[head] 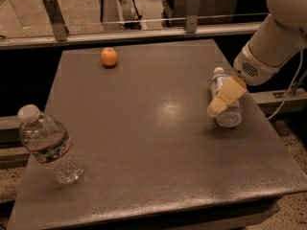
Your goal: Move blue plastic bottle near water bottle
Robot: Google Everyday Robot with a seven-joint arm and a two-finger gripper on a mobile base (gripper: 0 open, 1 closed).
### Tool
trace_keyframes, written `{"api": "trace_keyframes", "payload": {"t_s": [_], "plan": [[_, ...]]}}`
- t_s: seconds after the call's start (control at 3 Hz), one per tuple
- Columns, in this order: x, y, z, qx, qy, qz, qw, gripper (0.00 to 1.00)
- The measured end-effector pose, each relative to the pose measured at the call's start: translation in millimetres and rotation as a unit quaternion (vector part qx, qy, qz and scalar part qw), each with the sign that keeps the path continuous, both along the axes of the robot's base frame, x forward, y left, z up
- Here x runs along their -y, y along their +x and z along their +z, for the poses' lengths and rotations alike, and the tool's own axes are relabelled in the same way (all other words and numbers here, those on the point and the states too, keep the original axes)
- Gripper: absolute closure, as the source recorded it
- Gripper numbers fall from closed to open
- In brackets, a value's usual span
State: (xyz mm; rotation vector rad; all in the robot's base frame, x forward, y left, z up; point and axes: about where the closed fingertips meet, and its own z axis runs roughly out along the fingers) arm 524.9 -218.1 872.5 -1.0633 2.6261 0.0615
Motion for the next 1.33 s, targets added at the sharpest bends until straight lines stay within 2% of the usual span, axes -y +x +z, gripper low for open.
{"api": "trace_keyframes", "payload": {"t_s": [0.33,0.67,1.0,1.33], "plan": [[-7.2,11.2,-20.4,-0.024,0.002,-0.057,0.9981,0.0],[-1.0,12.7,-40.0,-0.036,-0.012,-0.124,0.9915,0.18],[4.6,15.0,-42.0,-0.026,-0.019,-0.155,0.9874,0.41],[4.5,18.4,-26.2,0.001,-0.018,-0.156,0.9876,0.65]]}}
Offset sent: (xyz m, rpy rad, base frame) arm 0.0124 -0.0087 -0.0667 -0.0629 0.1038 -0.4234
